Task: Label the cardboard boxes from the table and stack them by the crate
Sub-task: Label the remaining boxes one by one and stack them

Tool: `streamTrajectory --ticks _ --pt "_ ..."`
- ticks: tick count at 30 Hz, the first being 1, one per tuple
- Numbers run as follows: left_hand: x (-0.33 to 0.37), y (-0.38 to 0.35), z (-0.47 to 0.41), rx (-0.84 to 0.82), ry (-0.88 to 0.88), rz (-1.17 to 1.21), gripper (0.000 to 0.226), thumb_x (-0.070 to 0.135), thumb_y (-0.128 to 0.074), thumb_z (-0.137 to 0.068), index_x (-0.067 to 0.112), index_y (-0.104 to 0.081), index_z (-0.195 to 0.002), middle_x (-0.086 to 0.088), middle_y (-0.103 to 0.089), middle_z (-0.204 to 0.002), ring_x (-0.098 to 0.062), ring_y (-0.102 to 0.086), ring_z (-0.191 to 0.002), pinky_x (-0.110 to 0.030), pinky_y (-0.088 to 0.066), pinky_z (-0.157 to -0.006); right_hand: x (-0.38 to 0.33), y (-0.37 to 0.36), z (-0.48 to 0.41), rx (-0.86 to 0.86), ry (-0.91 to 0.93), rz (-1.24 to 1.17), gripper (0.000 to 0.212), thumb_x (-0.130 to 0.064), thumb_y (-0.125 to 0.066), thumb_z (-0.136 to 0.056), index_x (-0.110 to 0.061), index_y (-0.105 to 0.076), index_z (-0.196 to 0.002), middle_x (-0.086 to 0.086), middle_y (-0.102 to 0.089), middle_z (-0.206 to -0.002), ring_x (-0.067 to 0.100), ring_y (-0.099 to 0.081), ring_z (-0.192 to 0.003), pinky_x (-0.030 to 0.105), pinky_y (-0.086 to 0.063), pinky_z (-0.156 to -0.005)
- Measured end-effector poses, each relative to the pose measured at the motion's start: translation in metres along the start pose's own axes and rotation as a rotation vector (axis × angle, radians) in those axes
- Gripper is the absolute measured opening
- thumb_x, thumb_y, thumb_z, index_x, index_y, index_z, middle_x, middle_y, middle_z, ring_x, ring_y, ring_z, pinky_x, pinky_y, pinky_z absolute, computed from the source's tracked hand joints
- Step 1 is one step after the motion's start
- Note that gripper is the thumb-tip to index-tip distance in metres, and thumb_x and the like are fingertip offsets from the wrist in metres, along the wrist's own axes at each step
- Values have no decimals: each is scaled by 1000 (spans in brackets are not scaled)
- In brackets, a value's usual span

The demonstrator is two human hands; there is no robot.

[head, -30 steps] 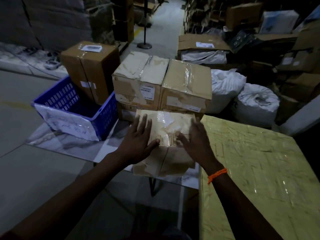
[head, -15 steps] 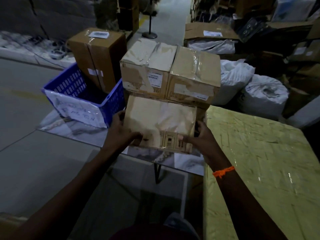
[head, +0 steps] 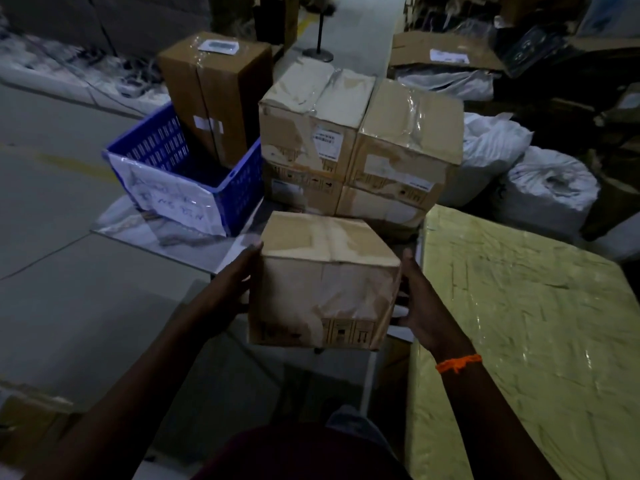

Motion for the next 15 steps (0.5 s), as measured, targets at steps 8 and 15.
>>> streamTrajectory --ticks 8,15 --pt "-44 -12 -10 29 145 -211 36 35 -71 -93 23 -64 -126 -3 -71 -113 -21 -67 -96 -31 -59 -61 39 -7 -9 -12 117 174 22 -29 -76 -92 -25 -73 -113 -3 -79 -111 16 -74 -105 33 -59 -93" --pt "-63 -21 -28 96 144 -329 28 29 -69 -96 17 -63 -120 -4 -70 -108 -17 -67 -91 -32 -55 -67 66 -2 -30 14 66 283 20 -19 -73 -95 -24 -66 -113 -5 -75 -106 2 -73 -85 18 -58 -70"
Point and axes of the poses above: each hand's wrist, its own z-axis away from the middle knuckle, its own y-axis out of the back of the hand, x = y × z, the point moved 2 cm from there along -z, towards the middle knuckle
